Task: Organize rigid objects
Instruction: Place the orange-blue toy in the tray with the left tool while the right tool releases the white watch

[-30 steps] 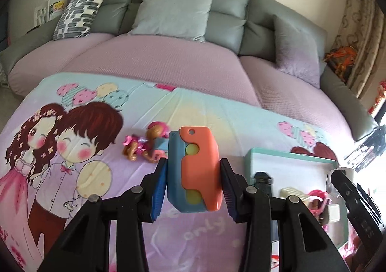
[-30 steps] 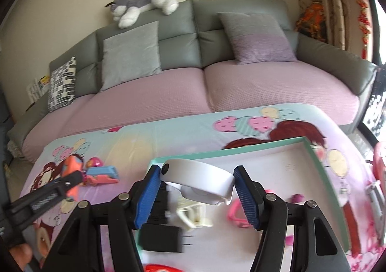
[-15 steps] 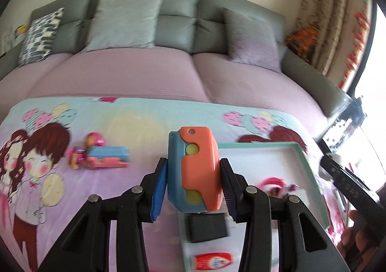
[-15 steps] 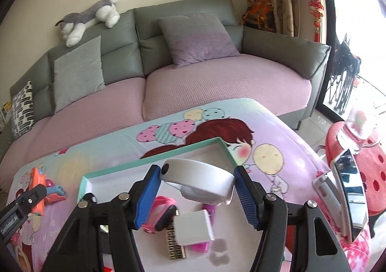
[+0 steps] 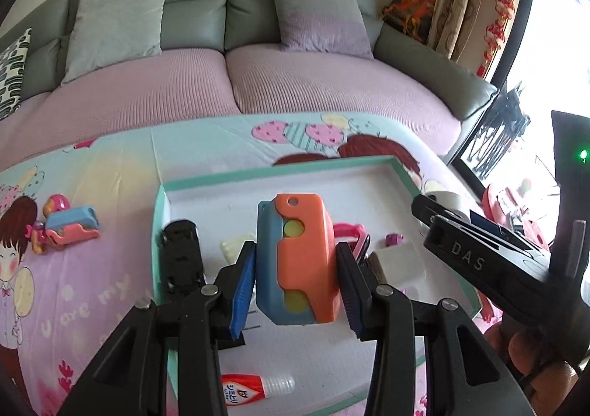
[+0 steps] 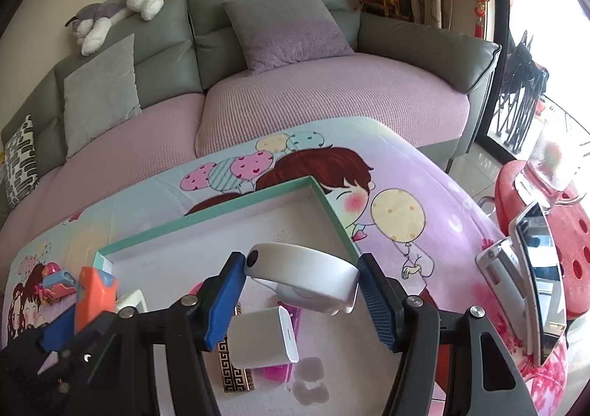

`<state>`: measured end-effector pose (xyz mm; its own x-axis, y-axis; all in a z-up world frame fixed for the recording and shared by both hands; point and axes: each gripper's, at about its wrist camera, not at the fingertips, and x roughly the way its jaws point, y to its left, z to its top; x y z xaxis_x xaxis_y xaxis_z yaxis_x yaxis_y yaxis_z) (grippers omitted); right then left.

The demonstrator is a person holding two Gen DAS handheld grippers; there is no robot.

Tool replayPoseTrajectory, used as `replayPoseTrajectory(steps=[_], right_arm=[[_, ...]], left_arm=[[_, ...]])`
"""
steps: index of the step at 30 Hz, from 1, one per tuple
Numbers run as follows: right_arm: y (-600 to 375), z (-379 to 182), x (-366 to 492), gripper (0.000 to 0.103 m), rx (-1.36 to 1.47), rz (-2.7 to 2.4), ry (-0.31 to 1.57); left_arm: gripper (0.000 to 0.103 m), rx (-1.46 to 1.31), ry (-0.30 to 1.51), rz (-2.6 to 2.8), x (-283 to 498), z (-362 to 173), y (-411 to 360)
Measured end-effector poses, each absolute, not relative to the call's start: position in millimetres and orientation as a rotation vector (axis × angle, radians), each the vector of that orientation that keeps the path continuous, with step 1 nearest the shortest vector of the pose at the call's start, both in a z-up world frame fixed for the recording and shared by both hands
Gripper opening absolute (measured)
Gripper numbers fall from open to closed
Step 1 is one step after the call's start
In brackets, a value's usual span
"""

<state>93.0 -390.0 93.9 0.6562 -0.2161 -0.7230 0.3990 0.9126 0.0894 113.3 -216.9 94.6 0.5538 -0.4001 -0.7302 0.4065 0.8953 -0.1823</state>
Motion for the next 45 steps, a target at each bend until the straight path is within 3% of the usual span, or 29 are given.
replayPoseTrajectory(steps=[29,36,45], right_arm=[[-365,76,112,0.068,0.102,-0.356,0.855],[-362,76,112,0.077,0.087,-0.345,0.86],[-352,85,111,0.101,0.052,-0.331,0.832]], left_arm=[[0.044,-0.022,0.934,-0.43,123,85,-203],[0.044,-0.031,0.922,-0.434,122,92,-199],[0.045,-0.062,0.879,-0.405,120,108,-181]])
